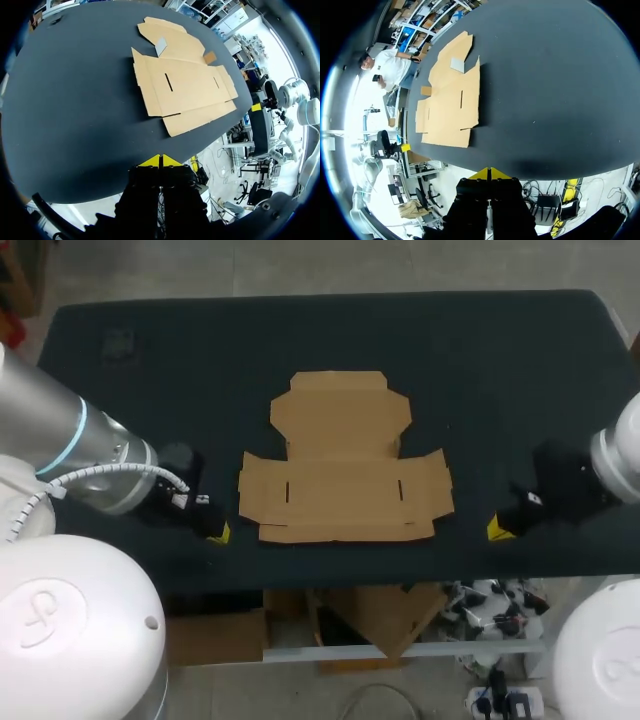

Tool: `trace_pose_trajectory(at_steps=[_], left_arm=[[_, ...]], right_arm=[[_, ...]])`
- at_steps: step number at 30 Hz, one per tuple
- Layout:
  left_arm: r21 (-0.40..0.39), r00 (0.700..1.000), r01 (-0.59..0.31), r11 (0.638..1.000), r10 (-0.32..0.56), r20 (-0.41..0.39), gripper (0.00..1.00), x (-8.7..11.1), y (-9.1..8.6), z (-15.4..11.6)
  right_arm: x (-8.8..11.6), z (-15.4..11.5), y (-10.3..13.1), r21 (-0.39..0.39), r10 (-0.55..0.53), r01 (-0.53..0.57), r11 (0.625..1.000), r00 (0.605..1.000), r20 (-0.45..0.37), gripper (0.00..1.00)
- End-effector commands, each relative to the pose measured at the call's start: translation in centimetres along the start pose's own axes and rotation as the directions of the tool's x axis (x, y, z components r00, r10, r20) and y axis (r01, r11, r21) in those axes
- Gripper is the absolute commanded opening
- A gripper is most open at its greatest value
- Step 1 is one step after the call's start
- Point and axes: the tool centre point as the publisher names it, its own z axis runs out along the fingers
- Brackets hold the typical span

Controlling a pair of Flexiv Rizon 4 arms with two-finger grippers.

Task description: Assemble the packaging by folding the flat box into shape, placing the metal phone stand inside, and closing the box properly

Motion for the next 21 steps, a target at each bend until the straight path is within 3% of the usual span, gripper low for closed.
trace_pose_trajectory(at_steps=[1,11,21], left_arm=[[0.002,1.0,-0.004,1.0,0.004,-0.008,0.0,0.1,0.2,1.1],[-0.007,0.999,-0.016,1.0,0.016,-0.032,0.0,0.2,0.5,2.1],[-0.012,0.998,0.002,1.0,-0.003,-0.057,0.0,-0.1,-0.1,3.0]], right_arm=[[-0.1,0.5,-1.0,-0.017,0.003,-0.003,1.0,1.0,0.024,0.0],[-0.5,1.1,-0.5,-0.026,-0.042,0.043,0.999,0.999,0.007,0.0],[-0.2,2.3,1.6,-0.015,-0.07,0.07,0.997,0.997,-0.025,0.0]])
